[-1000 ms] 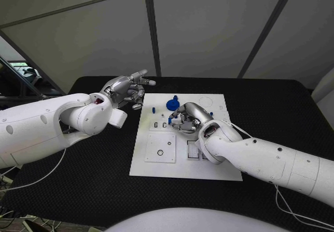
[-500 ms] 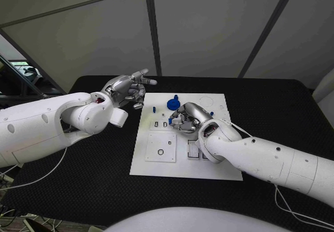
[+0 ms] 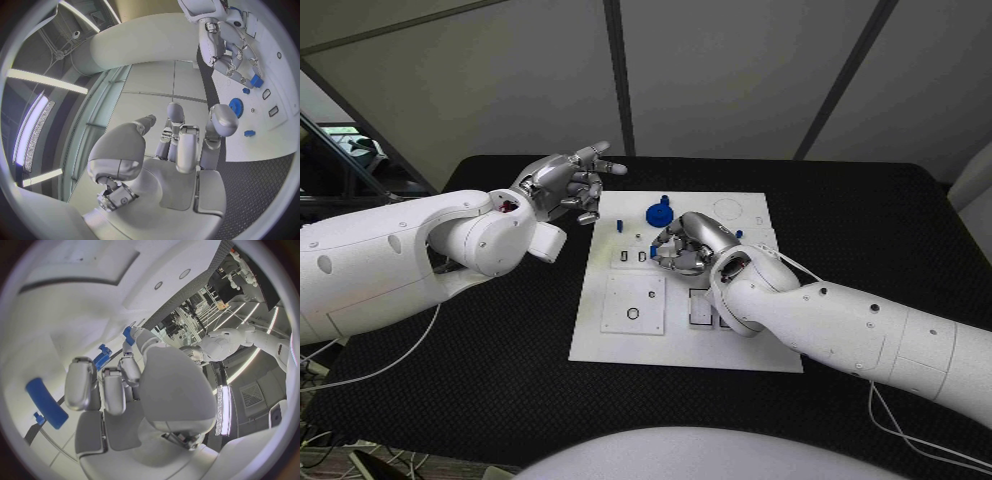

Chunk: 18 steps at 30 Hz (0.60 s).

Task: Assemble the parts on the task board

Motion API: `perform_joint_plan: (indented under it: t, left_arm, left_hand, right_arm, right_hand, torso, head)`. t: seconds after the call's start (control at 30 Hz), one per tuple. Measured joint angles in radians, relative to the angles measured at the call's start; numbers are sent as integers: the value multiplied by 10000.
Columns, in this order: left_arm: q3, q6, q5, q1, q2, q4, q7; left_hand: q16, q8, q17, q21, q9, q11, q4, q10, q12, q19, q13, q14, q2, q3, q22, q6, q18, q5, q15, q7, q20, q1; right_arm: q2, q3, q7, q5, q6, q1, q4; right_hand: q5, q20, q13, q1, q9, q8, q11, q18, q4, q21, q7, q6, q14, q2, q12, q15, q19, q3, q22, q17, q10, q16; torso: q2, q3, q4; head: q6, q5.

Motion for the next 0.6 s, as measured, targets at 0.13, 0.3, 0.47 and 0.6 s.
perform_joint_plan:
  t: [0.13,0.3,0.47,0.6]
  left_arm:
    - [0,3,0,0,9,-1,0]
    - [0,7,-1,1,20,-7,0]
    - [0,15,-1,1,30,-14,0]
    - [0,28,-2,1,40,-20,0]
  left_hand:
    - [0,0,0,0,0,1,0,0,-1,0,-1,0,0,0,0,0,0,0,0,0,0,0]
    - [0,0,0,0,-1,1,0,1,-64,0,-47,0,0,0,-22,0,0,0,0,0,0,0]
    - [0,0,0,0,-1,2,0,2,-64,0,-46,0,0,0,-22,0,0,0,0,0,0,0]
    - [0,0,0,0,-2,-5,0,-5,-64,0,-46,0,0,0,-21,0,0,0,0,0,0,0]
  right_arm:
    - [10,0,-77,-96,103,0,-19]
    - [19,2,-134,-186,199,8,-24]
    - [32,9,-174,-236,270,16,-36]
    - [44,13,-194,-258,308,23,-52]
  right_hand:
    - [-2,0,-15,0,0,1,36,0,0,0,0,0,0,0,-37,0,0,0,-9,-1,-37,0]
    - [-3,0,-15,-26,0,14,36,-1,0,0,0,-1,0,-26,-37,0,0,-1,-9,-1,-37,0]
    - [-6,0,-14,-52,0,16,36,0,11,0,-1,-1,0,-53,-37,0,0,-13,-9,-1,-36,0]
    - [-22,0,-14,-78,0,29,36,0,12,0,-1,-1,0,-79,-37,0,0,-13,-10,-2,-36,0]
  torso:
    - [0,2,0]
    - [0,3,0]
    - [0,3,0]
    - [0,3,0]
  head:
    - [-10,0]
    - [-17,-1]
    - [-38,-1]
    - [-51,-1]
